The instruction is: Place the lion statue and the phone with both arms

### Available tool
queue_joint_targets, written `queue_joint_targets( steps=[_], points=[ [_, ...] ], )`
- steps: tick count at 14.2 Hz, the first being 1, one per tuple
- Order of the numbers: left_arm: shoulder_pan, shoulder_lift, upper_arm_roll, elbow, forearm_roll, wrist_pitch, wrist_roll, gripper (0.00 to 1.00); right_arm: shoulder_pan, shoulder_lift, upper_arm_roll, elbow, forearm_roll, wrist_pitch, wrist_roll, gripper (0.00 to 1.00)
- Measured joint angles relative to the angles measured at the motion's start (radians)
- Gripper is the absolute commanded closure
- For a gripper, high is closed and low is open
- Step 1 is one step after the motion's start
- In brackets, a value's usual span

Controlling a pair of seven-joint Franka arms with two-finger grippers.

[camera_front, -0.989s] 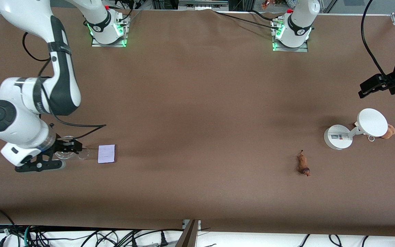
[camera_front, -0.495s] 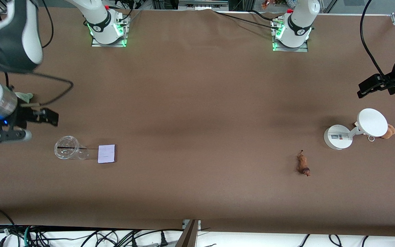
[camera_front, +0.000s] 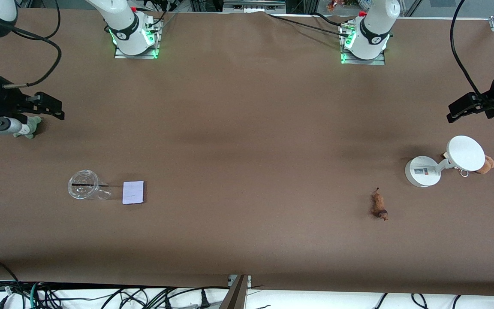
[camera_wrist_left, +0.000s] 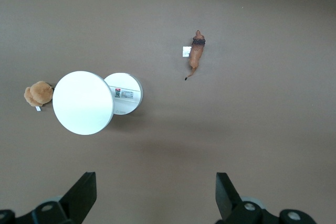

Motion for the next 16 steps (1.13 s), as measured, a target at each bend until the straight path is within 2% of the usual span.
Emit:
queue_joint_targets(
  steps=[6,16],
  points=[
    [0.0,0.0,0.0,0.0,0.0,0.0,0.0,0.0,-0.068,-0.086,0.002,-0.012,-0.021,-0.077,-0.007,0.0],
    [0.0,0.0,0.0,0.0,0.0,0.0,0.0,0.0,-0.068,-0.043,0.009,-0.008,-0.025,-0.092,-0.007,0.0]
  ],
)
